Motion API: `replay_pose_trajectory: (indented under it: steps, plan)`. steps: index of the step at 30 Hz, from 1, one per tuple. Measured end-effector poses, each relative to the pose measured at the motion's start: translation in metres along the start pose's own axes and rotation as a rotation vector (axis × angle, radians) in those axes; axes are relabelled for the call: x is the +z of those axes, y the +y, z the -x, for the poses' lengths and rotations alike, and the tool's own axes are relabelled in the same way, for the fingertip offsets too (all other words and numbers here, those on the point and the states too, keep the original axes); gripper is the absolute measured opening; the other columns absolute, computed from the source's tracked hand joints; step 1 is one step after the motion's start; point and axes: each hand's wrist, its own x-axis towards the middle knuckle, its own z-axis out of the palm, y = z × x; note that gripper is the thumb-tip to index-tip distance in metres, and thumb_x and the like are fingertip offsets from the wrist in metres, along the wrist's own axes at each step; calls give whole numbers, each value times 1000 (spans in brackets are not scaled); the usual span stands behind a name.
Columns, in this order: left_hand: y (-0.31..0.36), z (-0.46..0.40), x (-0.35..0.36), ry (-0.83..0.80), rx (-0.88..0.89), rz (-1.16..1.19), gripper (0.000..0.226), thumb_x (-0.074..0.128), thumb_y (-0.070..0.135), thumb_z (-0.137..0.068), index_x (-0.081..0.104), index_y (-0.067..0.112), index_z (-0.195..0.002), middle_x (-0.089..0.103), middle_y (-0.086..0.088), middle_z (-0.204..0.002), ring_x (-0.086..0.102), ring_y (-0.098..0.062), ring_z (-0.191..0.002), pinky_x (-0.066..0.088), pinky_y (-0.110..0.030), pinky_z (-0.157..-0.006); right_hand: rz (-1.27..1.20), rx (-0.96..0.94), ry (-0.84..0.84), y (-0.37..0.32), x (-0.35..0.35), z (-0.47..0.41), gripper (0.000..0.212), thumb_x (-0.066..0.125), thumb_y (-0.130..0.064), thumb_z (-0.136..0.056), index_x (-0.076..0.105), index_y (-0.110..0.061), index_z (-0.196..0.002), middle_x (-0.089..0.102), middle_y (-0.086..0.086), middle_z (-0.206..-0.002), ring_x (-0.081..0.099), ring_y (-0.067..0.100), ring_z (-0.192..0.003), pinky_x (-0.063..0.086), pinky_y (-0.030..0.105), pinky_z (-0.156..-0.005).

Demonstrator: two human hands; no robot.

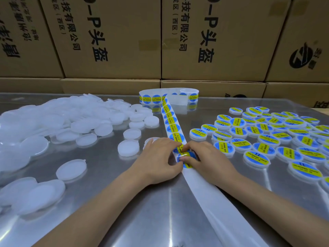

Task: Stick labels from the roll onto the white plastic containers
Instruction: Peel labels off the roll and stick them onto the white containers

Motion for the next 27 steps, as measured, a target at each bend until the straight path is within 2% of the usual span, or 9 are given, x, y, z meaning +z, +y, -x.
replay_pose_trajectory:
  steps: [4,6,9,12,14,17,20,24,27]
  plan:
    - [-2,-1,6,-34,-69,39,60,56,54,-80,45,30,-134,51,15,-131,39,-5,-124,21,-38,-112,-81,4,14,5,1,-3,31,65,-42,-83,63,-28,-111,62,-11,-102,50,10,-99,38,24,-78]
    - [-3,-2,7,-34,-71,35,62,60,54,-82,43,29,-137,50,14,-132,37,-5,-125,21,-39,-112,-146,14,11,7,-1,-6,32,69,-36,-82,66,-26,-112,58,-18,-91,48,4,-87,33,19,-73]
    - [-4,-3,7,-38,-67,47,62,60,58,-80,45,31,-135,51,15,-131,38,-4,-123,20,-39,-112,-209,31,13,8,-2,-8,20,73,-29,-79,70,-29,-98,57,-20,-76,50,3,-73,36,17,-62]
    - [-5,-4,7,-15,-34,44,52,61,59,-80,52,36,-125,56,17,-116,43,-2,-113,24,-36,-107,-270,52,28,7,-3,-5,21,74,-27,-76,61,-39,-88,63,-22,-80,56,-2,-76,40,13,-64]
    - [-6,-4,6,-12,-25,25,51,59,62,-79,53,37,-123,56,17,-114,44,-3,-113,25,-33,-104,-231,37,44,5,-3,-2,21,73,-29,-76,59,-38,-88,65,-21,-84,58,-2,-83,43,16,-69]
    - [-8,-4,5,-19,-13,0,51,55,65,-79,53,39,-123,56,18,-117,42,-1,-116,26,-34,-104,-96,2,67,2,-4,0,19,70,-34,-78,59,-35,-94,67,-16,-96,57,7,-96,46,32,-76]
    - [-8,-3,5,-22,-1,-12,45,56,62,-81,55,38,-119,56,21,-116,42,-1,-115,26,-37,-105,-59,-7,63,2,-3,-1,16,69,-37,-79,62,-32,-92,65,-15,-93,56,10,-94,44,32,-73]
    - [-8,-3,6,-46,3,3,45,56,60,-82,56,37,-121,54,23,-117,41,1,-116,19,-42,-110,-13,-13,73,2,-3,-2,16,68,-40,-80,65,-26,-87,62,-8,-88,50,11,-93,41,32,-76]
    - [-8,-4,6,-57,11,10,47,54,60,-83,53,39,-125,53,24,-125,36,2,-121,14,-43,-111,-7,-17,98,2,-3,-1,16,67,-41,-81,66,-27,-88,60,-10,-85,48,8,-88,41,30,-73]
